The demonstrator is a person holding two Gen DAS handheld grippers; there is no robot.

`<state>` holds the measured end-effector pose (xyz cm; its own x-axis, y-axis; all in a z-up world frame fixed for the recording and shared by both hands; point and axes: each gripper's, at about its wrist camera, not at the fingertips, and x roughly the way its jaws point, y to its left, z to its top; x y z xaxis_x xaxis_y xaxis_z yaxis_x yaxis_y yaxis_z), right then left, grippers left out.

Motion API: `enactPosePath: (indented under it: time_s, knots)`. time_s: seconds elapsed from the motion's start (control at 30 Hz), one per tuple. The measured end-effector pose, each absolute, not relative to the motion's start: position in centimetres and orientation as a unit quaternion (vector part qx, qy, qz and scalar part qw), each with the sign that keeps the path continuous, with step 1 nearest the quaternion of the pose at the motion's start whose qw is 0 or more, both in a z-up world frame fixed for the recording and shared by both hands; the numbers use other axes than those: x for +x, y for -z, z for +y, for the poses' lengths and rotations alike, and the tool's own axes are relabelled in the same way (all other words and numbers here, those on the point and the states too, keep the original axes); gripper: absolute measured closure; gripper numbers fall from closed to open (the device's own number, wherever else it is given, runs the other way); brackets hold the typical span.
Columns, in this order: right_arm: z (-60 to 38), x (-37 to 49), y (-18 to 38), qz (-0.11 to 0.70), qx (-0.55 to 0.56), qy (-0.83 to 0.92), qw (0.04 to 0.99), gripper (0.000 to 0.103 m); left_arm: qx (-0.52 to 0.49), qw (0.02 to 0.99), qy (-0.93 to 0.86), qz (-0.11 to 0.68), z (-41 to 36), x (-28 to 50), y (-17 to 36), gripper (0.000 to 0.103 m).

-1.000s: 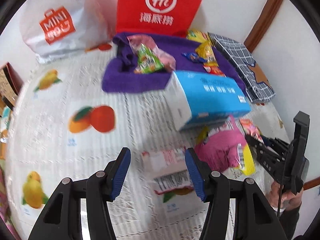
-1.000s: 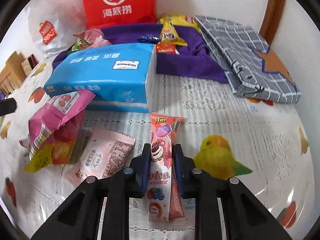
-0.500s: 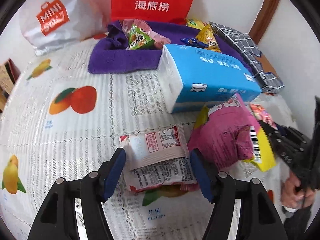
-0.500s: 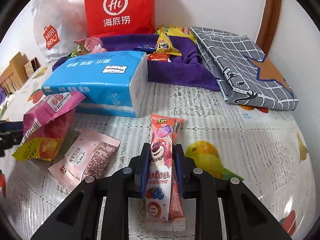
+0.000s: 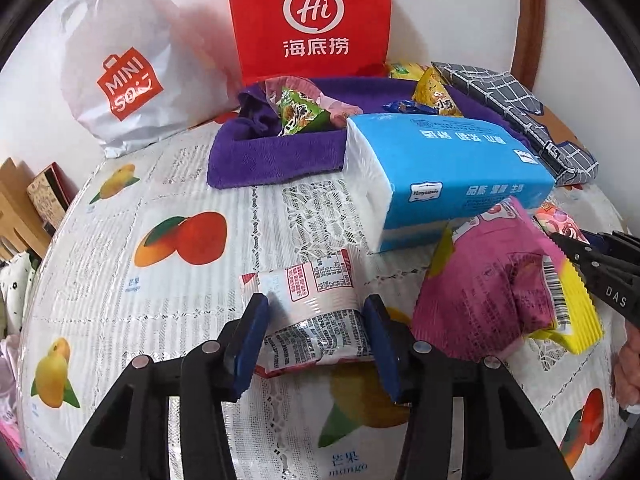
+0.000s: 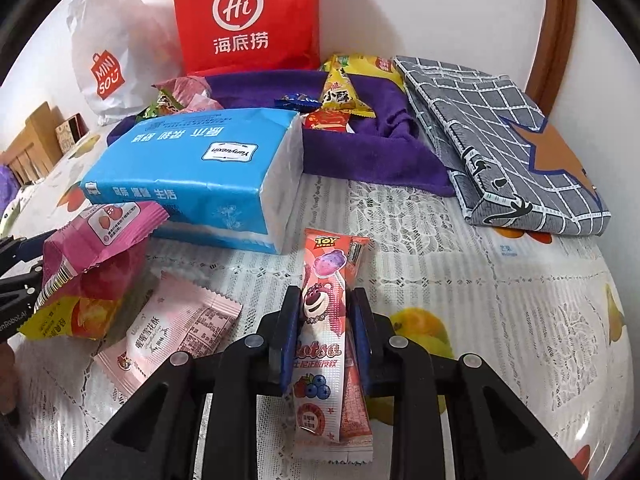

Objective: Organize snacks
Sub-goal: 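Grasp the white printed packet with the left tool while the right tool holds the lollipop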

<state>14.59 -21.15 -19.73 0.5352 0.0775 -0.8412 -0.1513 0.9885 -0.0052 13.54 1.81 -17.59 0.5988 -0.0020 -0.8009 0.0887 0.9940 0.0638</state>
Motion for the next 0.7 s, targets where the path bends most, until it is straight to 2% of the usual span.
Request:
enactPosePath:
  time_s: [0.2,0.7]
  knots:
    - [-20.66,14.47,19.73,0.476,-0.055,-0.058,0.876,0.077,0.047,0.890,0.024,0.453,1.77,13.71,17.73,0.050]
    - [-21.00,14.58,19.69,0.479,-0.048,-0.062,0.874,0.077,0.039,0.888,0.026,0.457,1.92,13.73,17.72,0.049]
